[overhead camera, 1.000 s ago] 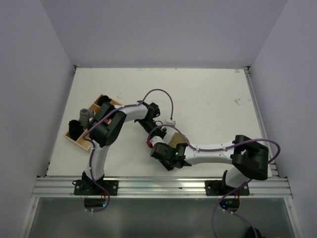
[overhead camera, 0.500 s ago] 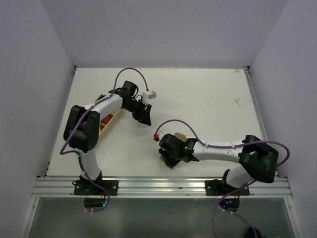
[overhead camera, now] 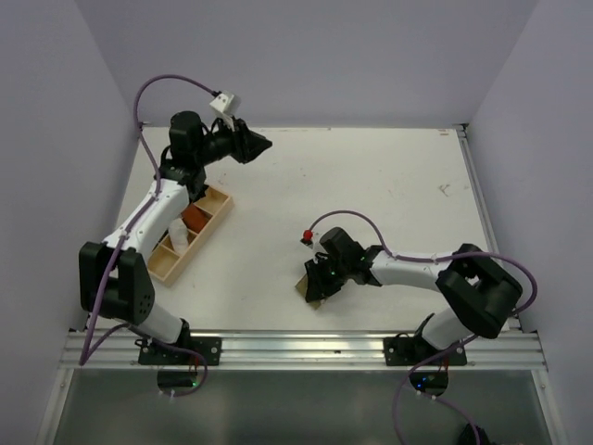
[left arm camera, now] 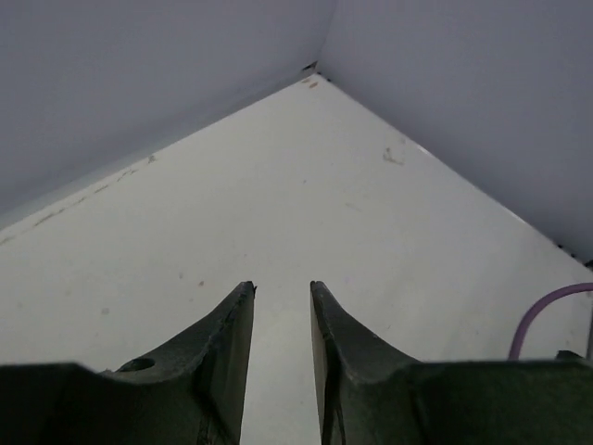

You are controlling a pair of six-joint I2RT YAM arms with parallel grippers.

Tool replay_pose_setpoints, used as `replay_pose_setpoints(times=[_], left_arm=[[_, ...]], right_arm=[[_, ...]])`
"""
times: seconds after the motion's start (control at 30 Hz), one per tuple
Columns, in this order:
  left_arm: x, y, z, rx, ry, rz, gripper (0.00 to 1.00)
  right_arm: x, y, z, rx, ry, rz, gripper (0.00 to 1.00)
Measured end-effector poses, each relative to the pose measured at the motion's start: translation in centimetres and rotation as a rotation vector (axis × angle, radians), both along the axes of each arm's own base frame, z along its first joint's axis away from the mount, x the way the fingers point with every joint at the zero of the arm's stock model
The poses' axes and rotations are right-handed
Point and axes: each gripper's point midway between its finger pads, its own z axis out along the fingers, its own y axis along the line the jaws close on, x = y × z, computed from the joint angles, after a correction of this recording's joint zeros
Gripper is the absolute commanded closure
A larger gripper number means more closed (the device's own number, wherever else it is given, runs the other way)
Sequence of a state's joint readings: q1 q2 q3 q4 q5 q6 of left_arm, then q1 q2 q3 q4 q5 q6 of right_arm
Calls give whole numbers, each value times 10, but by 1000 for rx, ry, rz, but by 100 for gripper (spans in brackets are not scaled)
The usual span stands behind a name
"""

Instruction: Roll the underwear

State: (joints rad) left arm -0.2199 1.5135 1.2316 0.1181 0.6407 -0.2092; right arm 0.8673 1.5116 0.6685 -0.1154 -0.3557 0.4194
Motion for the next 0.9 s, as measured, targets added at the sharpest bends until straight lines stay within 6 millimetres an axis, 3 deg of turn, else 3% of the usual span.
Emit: replay_pose_setpoints(times=[0.07, 0.13, 0.23, 0.33, 0.43, 0.57, 0.73, 0.9], left_arm=[[10, -9, 12, -73, 6, -76, 75], [24, -14, 9, -111, 39, -145, 82], [25, -13, -32, -84, 118, -166, 82], [1, -17, -64, -22, 149, -183, 81], [-25, -26, -75, 47, 132, -243, 84], [-52, -37, -90, 191, 74, -338, 80], [-125, -57, -141, 346, 87, -592, 76], [-165, -54, -167, 381, 85, -763, 72]], right_arm=[[0, 1, -1, 50, 54, 4, 84], [0, 2, -1, 96, 101, 12, 84], [-3, 7, -1, 151, 162, 37, 84], [-8, 11, -1, 197, 221, 67, 84], [-11, 11, -2, 220, 271, 81, 86], [-14, 14, -2, 232, 333, 105, 86], [-16, 15, -3, 271, 418, 105, 87], [-18, 16, -3, 313, 498, 106, 87]])
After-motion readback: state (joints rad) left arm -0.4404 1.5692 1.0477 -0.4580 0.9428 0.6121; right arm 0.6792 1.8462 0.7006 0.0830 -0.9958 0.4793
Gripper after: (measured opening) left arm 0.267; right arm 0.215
